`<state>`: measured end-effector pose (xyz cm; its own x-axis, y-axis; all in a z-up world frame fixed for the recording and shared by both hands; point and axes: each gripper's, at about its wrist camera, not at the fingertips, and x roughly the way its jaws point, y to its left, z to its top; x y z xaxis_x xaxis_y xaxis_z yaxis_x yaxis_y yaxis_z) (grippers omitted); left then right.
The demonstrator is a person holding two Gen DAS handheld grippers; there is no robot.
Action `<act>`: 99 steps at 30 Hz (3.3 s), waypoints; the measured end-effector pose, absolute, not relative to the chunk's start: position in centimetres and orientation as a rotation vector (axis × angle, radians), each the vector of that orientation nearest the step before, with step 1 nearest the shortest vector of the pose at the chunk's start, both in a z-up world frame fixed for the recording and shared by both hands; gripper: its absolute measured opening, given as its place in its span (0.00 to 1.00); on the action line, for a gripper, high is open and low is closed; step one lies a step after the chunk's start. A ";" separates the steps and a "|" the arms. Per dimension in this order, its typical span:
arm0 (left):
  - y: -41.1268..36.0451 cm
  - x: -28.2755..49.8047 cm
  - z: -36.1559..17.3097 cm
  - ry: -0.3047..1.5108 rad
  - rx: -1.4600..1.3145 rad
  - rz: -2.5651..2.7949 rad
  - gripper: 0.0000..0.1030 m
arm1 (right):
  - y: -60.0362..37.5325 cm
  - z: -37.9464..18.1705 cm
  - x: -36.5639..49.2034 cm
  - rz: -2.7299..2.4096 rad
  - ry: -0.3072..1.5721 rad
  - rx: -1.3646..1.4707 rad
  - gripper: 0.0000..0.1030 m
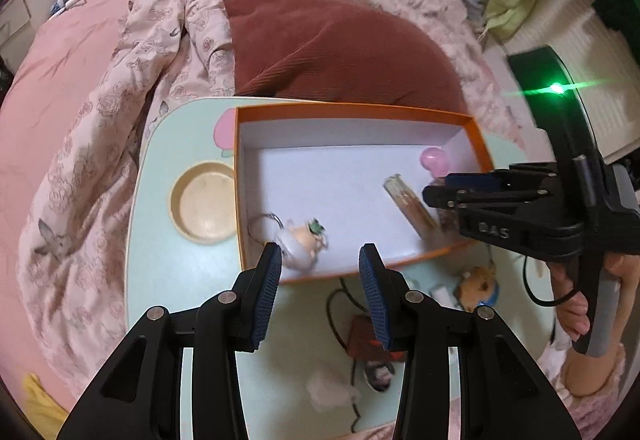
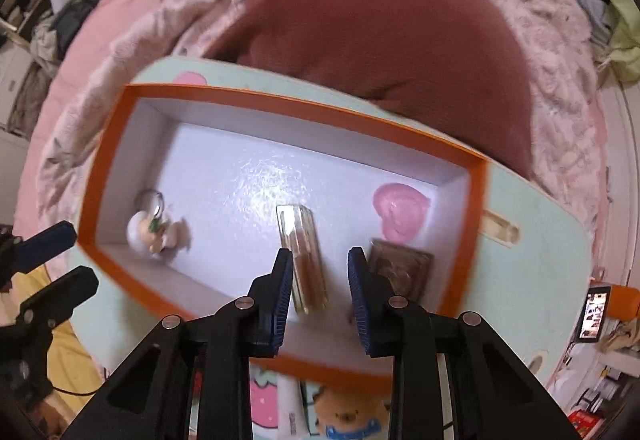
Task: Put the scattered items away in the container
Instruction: 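Grasp the gold perfume bottle with the right gripper while the left gripper grasps the white figurine, then lift the perfume bottle out with the right gripper while the left gripper lifts the figurine, both set on table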
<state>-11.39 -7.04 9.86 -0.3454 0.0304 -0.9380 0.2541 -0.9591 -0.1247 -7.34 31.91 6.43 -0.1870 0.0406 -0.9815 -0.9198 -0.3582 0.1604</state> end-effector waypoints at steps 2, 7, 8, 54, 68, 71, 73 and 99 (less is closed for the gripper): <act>-7.1 -12.1 9.4 0.363 1.733 -2.424 0.41 | 32.5 5.6 -7.8 1.647 1.109 -1.358 0.26; -6.4 -14.4 7.1 0.281 1.820 -2.345 0.41 | 33.9 3.3 -8.8 1.614 1.158 -1.419 0.28; -6.3 -14.7 6.6 0.276 1.839 -2.326 0.41 | 34.0 3.3 -9.0 1.620 1.135 -1.428 0.26; -5.7 -18.4 3.1 -0.029 1.928 -2.210 0.43 | 32.1 8.7 -2.0 1.734 1.240 -1.126 0.16; -4.3 -10.5 12.1 0.172 1.725 -2.625 0.43 | 26.2 14.0 -0.7 1.904 1.173 -1.066 0.16; -4.2 -8.7 11.2 0.187 1.749 -2.634 0.43 | 23.7 14.0 -0.7 1.952 1.150 -1.089 0.16; -4.2 -7.5 10.3 0.218 1.751 -2.633 0.43 | 22.2 13.5 -0.6 1.973 1.146 -1.101 0.16; -3.7 -6.7 7.3 0.176 1.781 -2.587 0.44 | 20.3 10.8 1.4 1.958 1.142 -1.095 0.16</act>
